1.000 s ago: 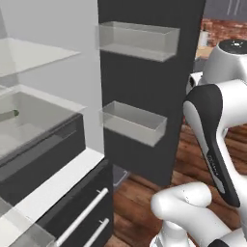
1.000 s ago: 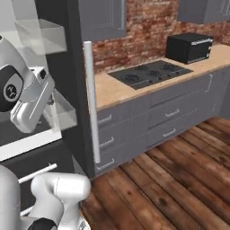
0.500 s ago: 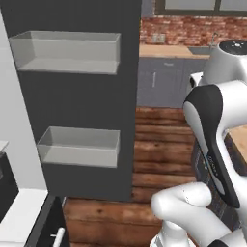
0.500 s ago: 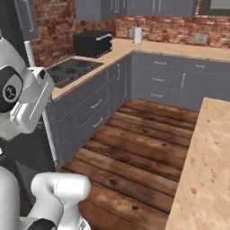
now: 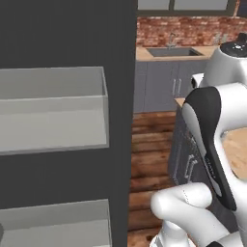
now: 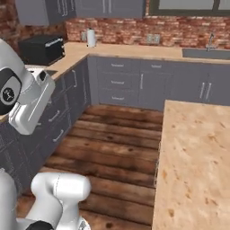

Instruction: Place the beer on the top shelf of the fridge to keep it out of children's reach, and place the cucumbers on lower shelves for easy access.

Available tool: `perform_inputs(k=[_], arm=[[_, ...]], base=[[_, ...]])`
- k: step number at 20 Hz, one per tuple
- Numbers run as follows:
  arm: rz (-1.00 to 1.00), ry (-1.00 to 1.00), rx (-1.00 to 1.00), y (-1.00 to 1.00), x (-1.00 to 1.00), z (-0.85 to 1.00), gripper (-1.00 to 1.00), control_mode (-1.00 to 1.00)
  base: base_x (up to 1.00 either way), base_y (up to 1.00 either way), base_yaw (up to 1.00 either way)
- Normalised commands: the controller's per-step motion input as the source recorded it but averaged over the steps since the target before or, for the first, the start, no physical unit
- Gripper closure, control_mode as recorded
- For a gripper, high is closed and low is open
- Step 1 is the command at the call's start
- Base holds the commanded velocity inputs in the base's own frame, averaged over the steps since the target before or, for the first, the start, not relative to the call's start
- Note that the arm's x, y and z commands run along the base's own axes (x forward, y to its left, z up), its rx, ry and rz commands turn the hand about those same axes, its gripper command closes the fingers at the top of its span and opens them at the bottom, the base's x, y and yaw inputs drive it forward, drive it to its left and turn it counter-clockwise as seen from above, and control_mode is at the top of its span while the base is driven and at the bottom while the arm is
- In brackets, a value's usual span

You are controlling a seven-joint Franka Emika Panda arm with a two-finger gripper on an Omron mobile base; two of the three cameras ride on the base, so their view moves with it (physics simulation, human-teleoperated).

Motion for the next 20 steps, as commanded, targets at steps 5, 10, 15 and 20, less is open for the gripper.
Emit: perform_inputs(k=[5,10,15,20], arm=[[0.0,0.0,0.0,0.0,0.0,0.0,-1.0,1.0],[0.0,0.0,0.0,0.0,0.0,0.0,-1.0,1.0],[0.0,0.0,0.0,0.0,0.0,0.0,-1.0,1.0],[0.0,0.0,0.0,0.0,0.0,0.0,-1.0,1.0]], base=[[1.0,0.06,0.02],[0.99,0.1,0.46],[0.73,0.0,0.74],[0.61,0.02,0.76]])
